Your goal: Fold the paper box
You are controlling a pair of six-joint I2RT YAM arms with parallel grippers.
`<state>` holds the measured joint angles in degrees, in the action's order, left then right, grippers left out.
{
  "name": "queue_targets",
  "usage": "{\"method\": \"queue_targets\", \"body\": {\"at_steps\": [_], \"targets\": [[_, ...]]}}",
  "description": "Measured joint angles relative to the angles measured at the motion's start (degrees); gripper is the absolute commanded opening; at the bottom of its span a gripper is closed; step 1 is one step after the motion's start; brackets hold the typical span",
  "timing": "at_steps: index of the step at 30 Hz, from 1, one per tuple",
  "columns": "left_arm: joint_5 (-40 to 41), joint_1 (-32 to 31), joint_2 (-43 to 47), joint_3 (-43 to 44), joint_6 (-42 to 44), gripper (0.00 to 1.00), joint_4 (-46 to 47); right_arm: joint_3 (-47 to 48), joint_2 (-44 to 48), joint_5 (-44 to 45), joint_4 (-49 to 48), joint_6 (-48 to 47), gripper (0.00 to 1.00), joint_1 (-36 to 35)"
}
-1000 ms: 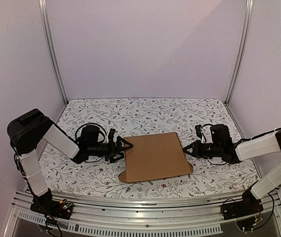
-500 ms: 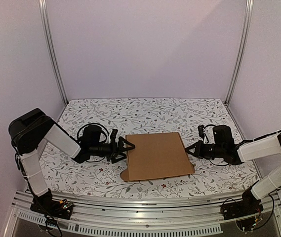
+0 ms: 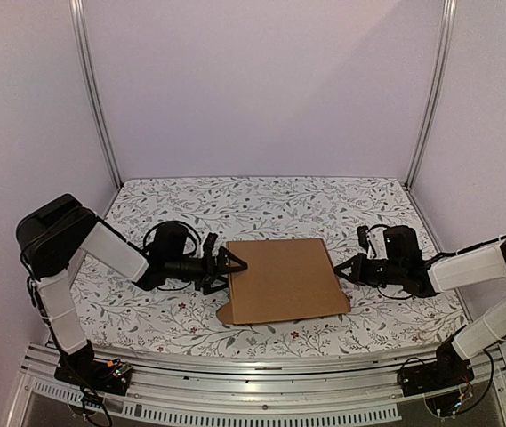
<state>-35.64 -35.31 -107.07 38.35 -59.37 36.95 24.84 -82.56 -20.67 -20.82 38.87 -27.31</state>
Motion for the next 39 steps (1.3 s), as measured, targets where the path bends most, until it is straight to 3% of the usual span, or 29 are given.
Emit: {"method": "queue_targets", "body": {"at_steps": [8, 25, 31, 39], "targets": [[-2.1, -0.8, -2.8, 0.6, -3.2, 0.95, 4.8, -0.3, 0.4, 0.6, 0.0, 0.0, 0.0, 0.0], [-4.5, -1.0, -7.4, -0.4, -10.9, 0.39, 14.5, -0.7, 0.9, 0.7, 0.0, 0.0, 0.0, 0.0], [-4.8, -1.1, -7.3, -0.5, -11.7, 0.33, 15.1, -0.7, 1.7, 0.9, 1.9, 0.0, 0.33, 0.0], [-5.8, -1.1, -2.5, -0.6, -10.7, 0.33, 11.9, 1.0, 10.8, 2.0, 18.8, -3.4, 0.45, 0.1]]}}
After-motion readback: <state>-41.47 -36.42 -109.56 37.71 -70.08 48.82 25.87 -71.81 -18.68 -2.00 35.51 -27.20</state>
